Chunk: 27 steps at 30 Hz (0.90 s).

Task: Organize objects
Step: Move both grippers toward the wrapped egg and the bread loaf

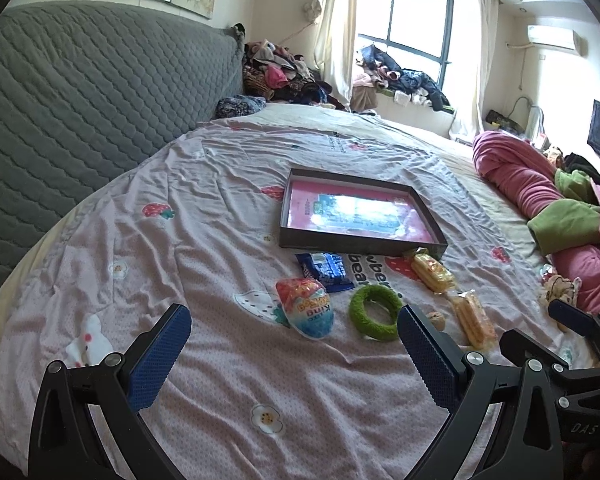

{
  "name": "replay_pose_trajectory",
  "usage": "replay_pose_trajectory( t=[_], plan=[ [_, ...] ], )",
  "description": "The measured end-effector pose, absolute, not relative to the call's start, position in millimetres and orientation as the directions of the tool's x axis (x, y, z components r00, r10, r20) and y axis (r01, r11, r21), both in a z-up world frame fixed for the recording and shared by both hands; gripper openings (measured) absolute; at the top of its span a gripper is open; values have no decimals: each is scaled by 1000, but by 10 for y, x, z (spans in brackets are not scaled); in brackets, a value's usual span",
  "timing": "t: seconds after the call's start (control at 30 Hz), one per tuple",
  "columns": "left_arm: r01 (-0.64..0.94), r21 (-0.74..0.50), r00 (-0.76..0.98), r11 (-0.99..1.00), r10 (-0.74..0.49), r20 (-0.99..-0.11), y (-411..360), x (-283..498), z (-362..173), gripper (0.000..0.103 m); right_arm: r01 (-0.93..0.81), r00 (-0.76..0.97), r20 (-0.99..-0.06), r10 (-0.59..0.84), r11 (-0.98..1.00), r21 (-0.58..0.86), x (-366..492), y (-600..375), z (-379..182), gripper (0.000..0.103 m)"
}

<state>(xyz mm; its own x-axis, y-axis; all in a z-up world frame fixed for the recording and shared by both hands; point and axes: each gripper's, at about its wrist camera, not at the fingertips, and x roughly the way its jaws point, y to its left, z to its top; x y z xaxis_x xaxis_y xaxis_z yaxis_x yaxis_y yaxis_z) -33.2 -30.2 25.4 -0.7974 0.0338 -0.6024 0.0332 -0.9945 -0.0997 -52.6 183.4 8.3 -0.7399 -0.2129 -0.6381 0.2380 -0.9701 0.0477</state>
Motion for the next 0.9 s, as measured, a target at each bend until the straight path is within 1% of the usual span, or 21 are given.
replay_pose_trajectory(
  t=[0.27,0.9],
  plan=[
    [46,-90,-779,-995,20,-626,-367,-518,104,103,247,-723,-657,-211,-968,38,-670,1698,-42,103],
    [22,-87,-736,-996,43,-676,-169,-1020,-373,103,124,-680,-725,-107,-992,30,-1069,2195,-535,103]
  ],
)
